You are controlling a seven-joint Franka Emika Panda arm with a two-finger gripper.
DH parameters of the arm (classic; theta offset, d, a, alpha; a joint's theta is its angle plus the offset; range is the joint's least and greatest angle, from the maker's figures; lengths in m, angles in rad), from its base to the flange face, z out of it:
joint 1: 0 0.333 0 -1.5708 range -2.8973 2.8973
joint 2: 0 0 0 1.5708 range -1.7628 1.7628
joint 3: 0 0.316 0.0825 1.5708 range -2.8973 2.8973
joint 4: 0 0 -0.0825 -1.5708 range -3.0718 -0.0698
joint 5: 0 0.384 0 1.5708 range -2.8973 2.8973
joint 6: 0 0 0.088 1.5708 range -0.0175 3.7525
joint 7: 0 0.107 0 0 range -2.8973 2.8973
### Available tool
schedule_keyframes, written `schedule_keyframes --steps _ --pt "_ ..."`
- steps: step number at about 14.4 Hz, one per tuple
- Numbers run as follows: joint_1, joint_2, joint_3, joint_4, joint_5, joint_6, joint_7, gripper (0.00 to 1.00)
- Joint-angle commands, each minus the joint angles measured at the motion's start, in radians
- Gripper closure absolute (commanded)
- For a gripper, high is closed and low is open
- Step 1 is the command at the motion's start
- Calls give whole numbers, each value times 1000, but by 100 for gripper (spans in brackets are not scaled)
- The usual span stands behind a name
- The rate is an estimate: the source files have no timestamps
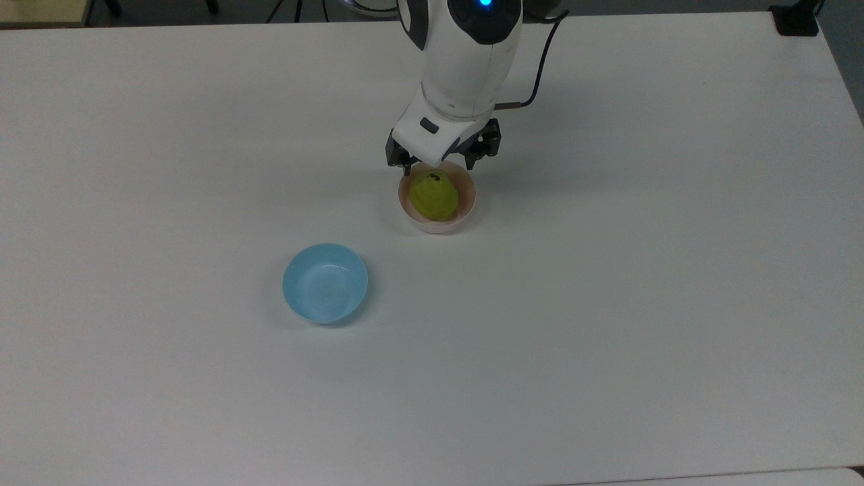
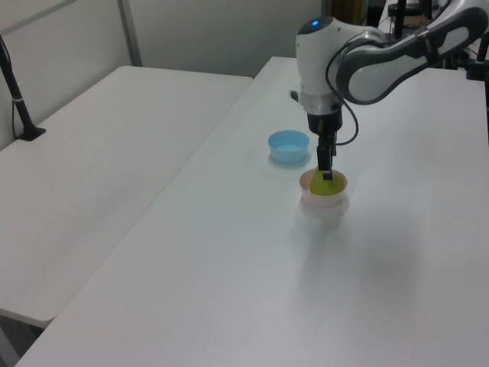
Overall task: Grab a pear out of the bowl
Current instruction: 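Close the gripper around the top of the green pear, then lift the pear up out of the pink bowl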
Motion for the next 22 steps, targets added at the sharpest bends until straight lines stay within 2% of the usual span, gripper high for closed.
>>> schedule_keyframes --steps 1,4,6,8,9,10,11,14,17,22 --pt "-2 27 -3 -11 -4 44 -27 2" --pt "-2 56 -3 -10 -4 83 -27 8" --pt "-2 65 -5 -10 -15 100 -27 17" --pt "-1 67 -3 -11 -23 106 -27 42" --pt "-2 65 -3 -10 -23 106 -32 58" --pt "-2 65 -3 -8 -23 106 -35 66" --pt "-4 61 -3 -4 -23 98 -35 71" --pt "-5 25 -3 14 -21 89 -20 73" --pt "-8 -15 -5 63 -13 -3 -21 73" --pt "-71 -113 -16 82 -7 -116 -55 73"
